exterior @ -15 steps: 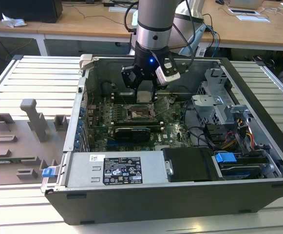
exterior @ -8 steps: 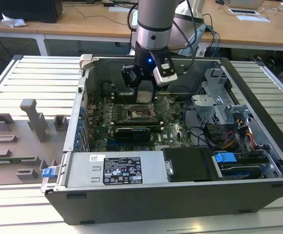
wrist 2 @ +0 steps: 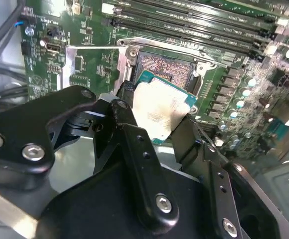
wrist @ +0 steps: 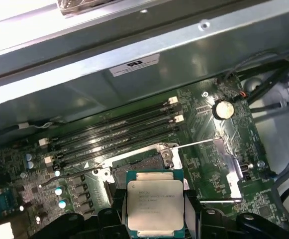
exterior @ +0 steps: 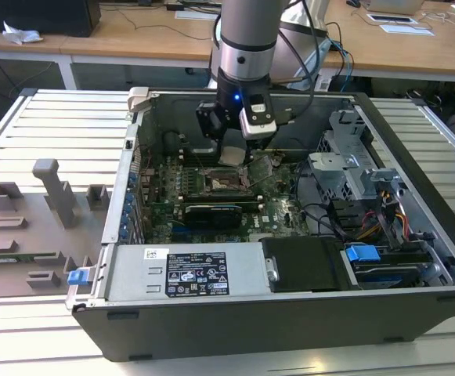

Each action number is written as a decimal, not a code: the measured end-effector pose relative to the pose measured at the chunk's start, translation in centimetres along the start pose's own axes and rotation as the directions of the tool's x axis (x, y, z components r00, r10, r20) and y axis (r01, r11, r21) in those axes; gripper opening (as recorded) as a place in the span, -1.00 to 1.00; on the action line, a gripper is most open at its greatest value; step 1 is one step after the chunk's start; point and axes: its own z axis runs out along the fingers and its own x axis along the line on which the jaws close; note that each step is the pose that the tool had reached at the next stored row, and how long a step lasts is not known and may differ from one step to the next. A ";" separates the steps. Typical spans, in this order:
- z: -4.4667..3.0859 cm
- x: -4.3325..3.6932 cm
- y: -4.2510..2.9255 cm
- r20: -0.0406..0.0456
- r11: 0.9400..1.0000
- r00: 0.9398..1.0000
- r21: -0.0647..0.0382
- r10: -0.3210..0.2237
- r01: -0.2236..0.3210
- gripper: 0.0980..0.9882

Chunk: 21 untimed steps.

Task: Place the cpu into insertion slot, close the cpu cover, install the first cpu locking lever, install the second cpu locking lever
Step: 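Place the cpu into insertion slot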

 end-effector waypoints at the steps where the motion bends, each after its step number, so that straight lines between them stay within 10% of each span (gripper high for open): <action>1: 0.01 0.00 0.00 0.001 1.000 1.000 0.000 0.013 -0.013 0.00; 10: 0.11 0.00 -0.01 0.010 0.989 0.989 -0.002 0.148 -0.148 0.00; 21: 0.22 0.00 -0.01 0.020 0.955 0.954 -0.005 0.298 -0.298 0.00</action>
